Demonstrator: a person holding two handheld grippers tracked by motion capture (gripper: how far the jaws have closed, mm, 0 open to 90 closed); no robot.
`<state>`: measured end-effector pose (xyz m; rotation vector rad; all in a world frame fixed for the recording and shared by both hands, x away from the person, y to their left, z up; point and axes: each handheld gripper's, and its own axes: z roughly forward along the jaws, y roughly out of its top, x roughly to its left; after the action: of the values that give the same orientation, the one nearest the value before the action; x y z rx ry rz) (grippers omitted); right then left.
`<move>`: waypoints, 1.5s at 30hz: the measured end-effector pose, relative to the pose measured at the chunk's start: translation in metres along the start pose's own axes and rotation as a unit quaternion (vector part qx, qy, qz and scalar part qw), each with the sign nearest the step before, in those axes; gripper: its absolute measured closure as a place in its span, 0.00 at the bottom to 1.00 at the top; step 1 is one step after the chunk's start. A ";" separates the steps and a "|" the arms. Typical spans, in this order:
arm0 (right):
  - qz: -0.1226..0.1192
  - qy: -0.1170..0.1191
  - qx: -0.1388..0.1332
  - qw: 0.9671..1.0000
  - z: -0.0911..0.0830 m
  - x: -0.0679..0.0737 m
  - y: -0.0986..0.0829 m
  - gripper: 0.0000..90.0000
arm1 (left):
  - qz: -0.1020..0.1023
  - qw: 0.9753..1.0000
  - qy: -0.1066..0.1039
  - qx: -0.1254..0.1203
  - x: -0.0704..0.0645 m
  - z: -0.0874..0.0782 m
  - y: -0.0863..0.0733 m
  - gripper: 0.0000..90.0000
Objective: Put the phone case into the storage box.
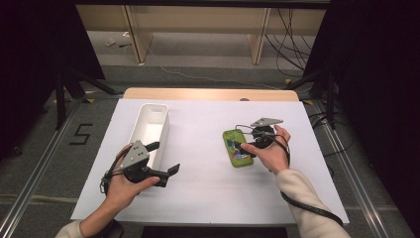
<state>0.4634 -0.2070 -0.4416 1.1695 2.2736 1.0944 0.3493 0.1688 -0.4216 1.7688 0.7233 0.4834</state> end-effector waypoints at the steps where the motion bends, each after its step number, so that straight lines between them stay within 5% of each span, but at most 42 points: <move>1: -0.001 0.000 0.003 1.000 0.002 0.001 0.000 0.06 | 0.000 1.000 0.000 0.000 0.000 0.000 0.000 0.00; 16: 0.005 -0.002 0.079 0.997 0.023 0.009 0.007 0.06 | 0.000 1.000 -0.002 -0.001 -0.001 0.000 0.000 0.00; 21: 0.016 0.001 0.134 0.991 0.034 0.011 0.011 0.06 | 0.000 1.000 -0.002 -0.002 -0.001 0.000 0.000 0.00; 32: 0.014 -0.023 0.176 0.984 0.046 0.009 0.023 0.06 | -0.001 1.000 -0.004 -0.001 -0.001 0.000 0.000 0.00; 45: 0.031 -0.052 0.234 0.970 0.057 0.015 0.032 0.07 | 0.002 1.000 -0.005 -0.003 0.000 0.000 0.000 0.00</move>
<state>0.5062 -0.1569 -0.4523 1.4373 2.4988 0.5039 0.3489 0.1685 -0.4213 1.7669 0.7117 0.4779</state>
